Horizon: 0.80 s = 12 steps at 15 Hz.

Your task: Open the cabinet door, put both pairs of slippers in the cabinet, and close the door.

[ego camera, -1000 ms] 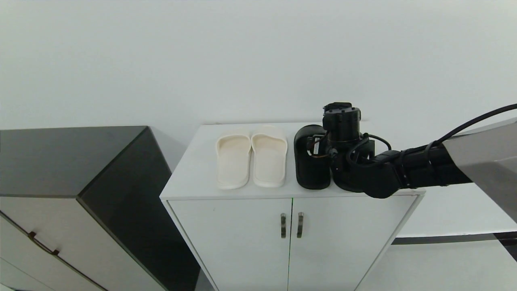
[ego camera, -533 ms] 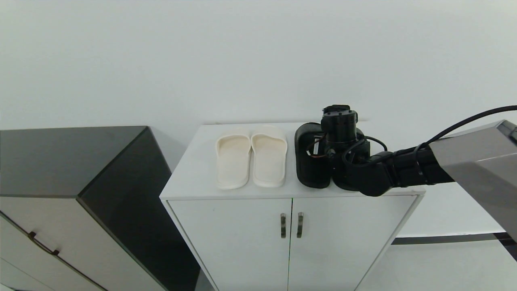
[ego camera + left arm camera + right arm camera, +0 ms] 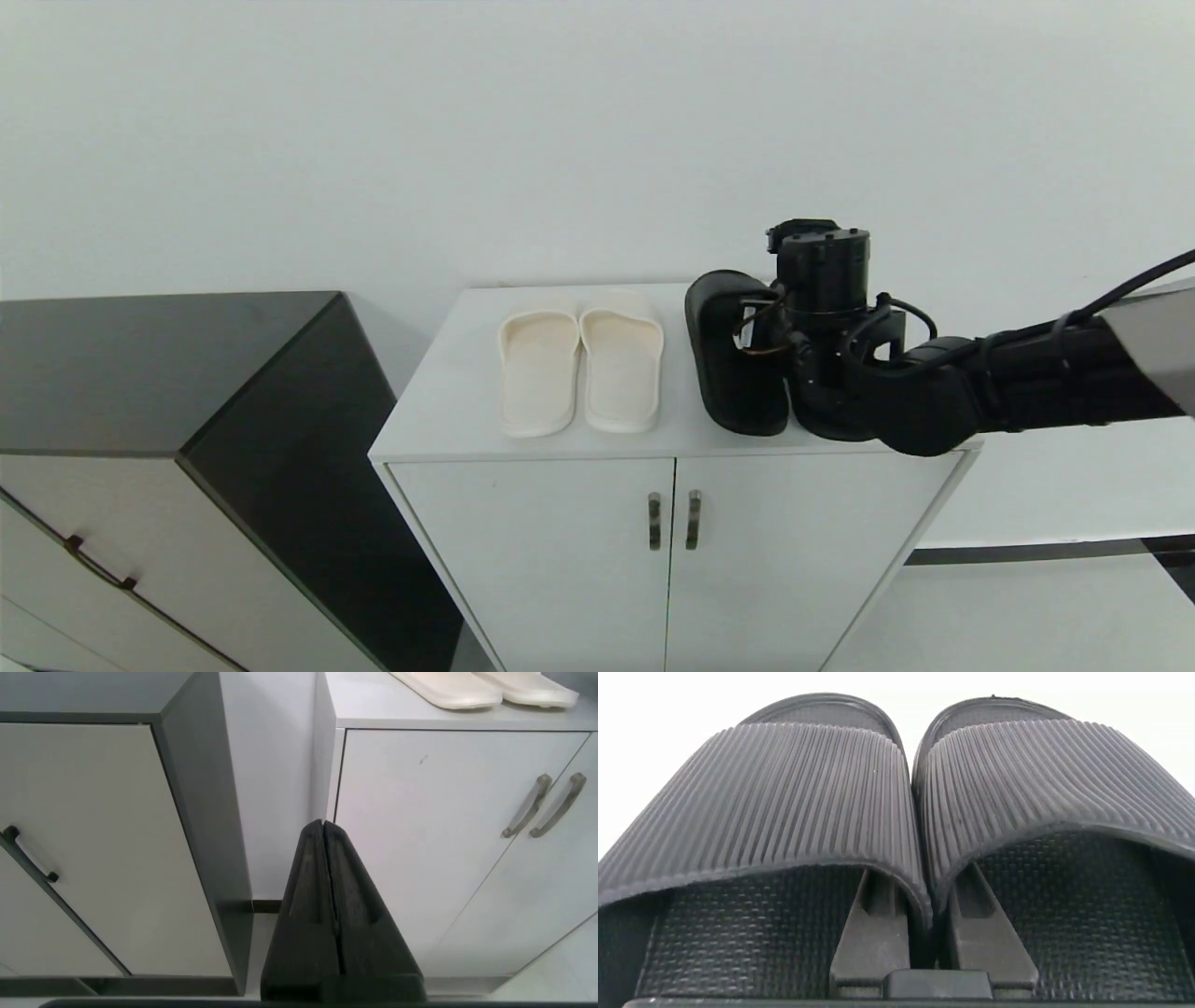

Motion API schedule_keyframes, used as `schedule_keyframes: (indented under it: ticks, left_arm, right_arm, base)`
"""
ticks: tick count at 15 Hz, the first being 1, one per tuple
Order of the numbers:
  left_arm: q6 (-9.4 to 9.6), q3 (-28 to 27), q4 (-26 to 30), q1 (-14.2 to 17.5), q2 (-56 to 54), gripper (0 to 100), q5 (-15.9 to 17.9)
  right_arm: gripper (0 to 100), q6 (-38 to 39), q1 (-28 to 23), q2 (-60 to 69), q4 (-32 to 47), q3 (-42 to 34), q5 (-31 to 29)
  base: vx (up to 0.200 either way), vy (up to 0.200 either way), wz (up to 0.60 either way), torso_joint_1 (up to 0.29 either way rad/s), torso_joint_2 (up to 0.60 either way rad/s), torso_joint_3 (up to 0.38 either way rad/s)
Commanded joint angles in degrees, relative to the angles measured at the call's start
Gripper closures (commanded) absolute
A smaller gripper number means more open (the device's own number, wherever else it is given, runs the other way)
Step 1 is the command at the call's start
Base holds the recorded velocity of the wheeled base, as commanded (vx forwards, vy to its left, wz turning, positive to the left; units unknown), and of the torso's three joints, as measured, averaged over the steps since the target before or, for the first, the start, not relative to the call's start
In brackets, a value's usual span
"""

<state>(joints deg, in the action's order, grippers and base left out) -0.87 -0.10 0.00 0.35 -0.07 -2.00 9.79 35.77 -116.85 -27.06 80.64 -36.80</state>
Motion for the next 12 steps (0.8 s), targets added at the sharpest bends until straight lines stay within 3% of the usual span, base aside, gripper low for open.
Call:
schedule_keyframes:
  ticks: [1, 7, 12]
  left_arm:
    - [-0.01, 0.01, 0.0, 0.0, 0.07, 100, -0.02]
    - [-0.01, 0.01, 0.0, 0.0, 0.07, 100, -0.11]
    - [-0.19, 0.01, 0.0, 0.0, 0.07, 100, -0.11]
  right_arm:
    - [100, -0.12, 3.26, 11.47, -0.01, -8.83, 3.76]
    - [100, 0.05, 14.07, 31.24, 0.52, -30.46, 14.92]
    - [100, 0.05, 15.82, 34.58, 1.4, -36.61, 18.96]
  base:
    - [0.0, 0.0, 0.0, 0.0, 0.0, 0.0]
    - [0.0, 0.0, 0.0, 0.0, 0.0, 0.0]
    - [0.0, 0.0, 0.0, 0.0, 0.0, 0.0]
